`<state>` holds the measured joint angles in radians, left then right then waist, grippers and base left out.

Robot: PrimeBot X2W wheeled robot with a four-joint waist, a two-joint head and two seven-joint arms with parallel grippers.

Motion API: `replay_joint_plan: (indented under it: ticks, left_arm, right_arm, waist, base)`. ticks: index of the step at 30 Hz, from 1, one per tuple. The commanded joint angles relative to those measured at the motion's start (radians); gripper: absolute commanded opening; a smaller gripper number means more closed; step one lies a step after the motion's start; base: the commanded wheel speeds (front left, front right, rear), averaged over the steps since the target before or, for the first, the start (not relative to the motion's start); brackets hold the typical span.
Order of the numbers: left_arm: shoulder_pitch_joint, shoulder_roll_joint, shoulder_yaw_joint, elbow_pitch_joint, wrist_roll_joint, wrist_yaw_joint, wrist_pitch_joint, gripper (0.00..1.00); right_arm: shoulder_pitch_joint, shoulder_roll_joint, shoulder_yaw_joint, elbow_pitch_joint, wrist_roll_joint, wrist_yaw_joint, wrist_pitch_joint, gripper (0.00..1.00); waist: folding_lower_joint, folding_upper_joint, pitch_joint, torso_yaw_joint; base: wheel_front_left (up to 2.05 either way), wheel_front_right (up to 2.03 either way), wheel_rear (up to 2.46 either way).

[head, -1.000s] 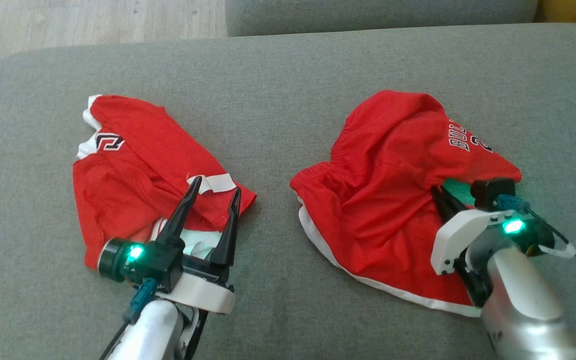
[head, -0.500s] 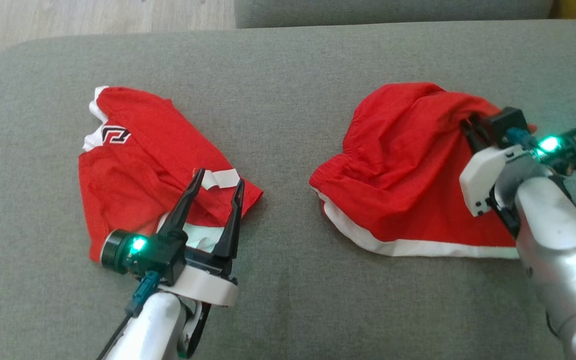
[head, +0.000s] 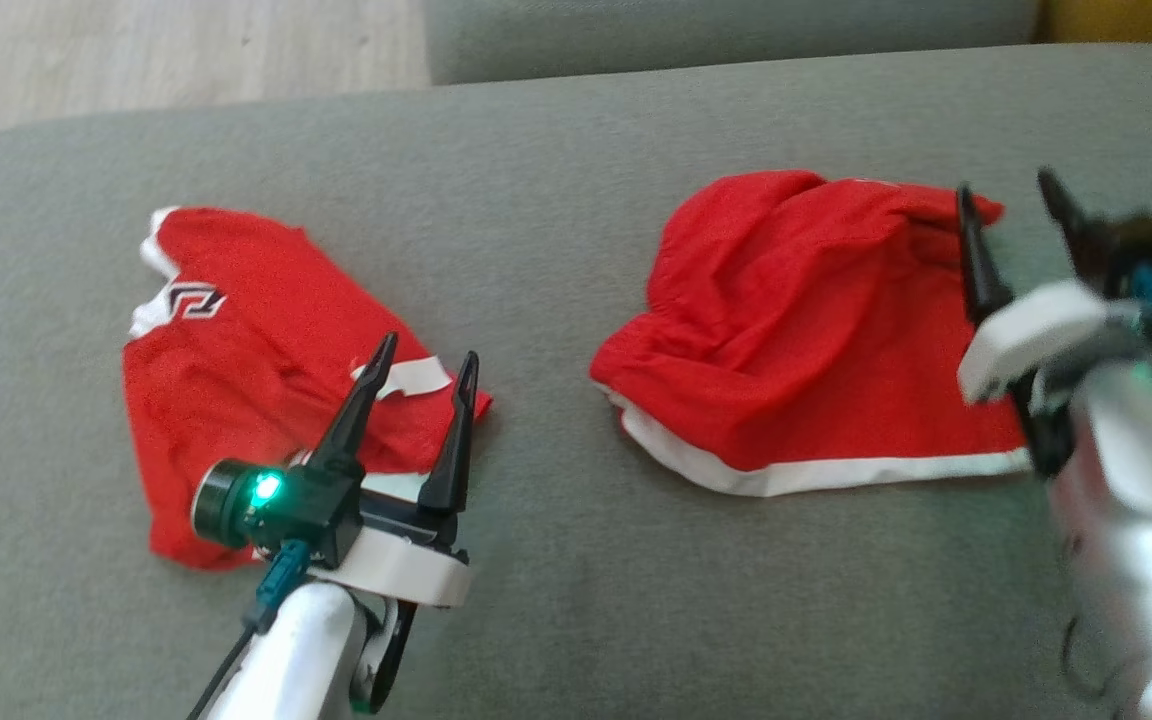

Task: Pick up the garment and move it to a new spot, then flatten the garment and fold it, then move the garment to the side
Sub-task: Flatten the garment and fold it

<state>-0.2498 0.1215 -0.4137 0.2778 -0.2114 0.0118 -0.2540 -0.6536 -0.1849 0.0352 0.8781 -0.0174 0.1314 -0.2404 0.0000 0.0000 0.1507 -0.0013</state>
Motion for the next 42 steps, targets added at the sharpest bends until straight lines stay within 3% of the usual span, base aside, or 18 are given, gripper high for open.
replay_joint_plan:
  ticks: [1, 5, 10, 15, 22, 29, 42]
  left_arm:
    - [-0.016, 0.009, 0.041, -0.036, 0.0, 0.008, -0.008, 1.0]
    - [0.002, 0.01, 0.051, -0.039, -0.002, 0.01, -0.008, 1.0]
    - [0.026, 0.01, 0.06, -0.041, -0.003, 0.01, -0.008, 1.0]
    - [0.042, 0.005, 0.063, -0.04, -0.002, 0.007, -0.008, 1.0]
    - [0.036, 0.008, 0.067, -0.043, 0.006, 0.0, -0.008, 1.0]
    - [0.02, 0.009, 0.063, -0.042, 0.015, -0.006, -0.008, 1.0]
    - [-0.003, 0.009, 0.054, -0.03, 0.025, -0.016, -0.008, 1.0]
  right_arm:
    - [0.047, 0.028, -0.013, -0.062, 0.007, -0.001, -0.014, 1.0]
    - [0.197, 0.096, -0.11, -0.223, 0.002, -0.001, -0.02, 1.0]
    - [0.374, 0.133, -0.14, -0.391, 0.021, -0.001, -0.02, 1.0]
    - [0.477, 0.134, -0.087, -0.46, 0.092, -0.001, 0.002, 1.0]
    - [0.501, 0.135, -0.081, -0.527, 0.109, -0.001, 0.03, 1.0]
    - [0.497, 0.135, -0.123, -0.507, 0.095, -0.001, 0.096, 1.0]
    - [0.414, 0.135, -0.122, -0.314, 0.083, -0.001, 0.149, 1.0]
  waist:
    - [0.0, 0.0, -0.02, -0.028]
    - [0.0, 0.0, -0.041, -0.069]
    - [0.0, 0.0, -0.065, -0.113]
    - [0.0, 0.0, -0.077, -0.141]
    - [0.0, 0.0, -0.064, -0.152]
    - [0.0, 0.0, -0.034, -0.139]
    - [0.0, 0.0, 0.001, -0.105]
  base:
    - [0.0, 0.0, 0.0]
    - [0.0, 0.0, 0.0]
    - [0.0, 0.0, 0.0]
    - [0.0, 0.0, 0.0]
    - [0.0, 0.0, 0.0]
    - [0.0, 0.0, 0.0]
    - [0.0, 0.0, 0.0]
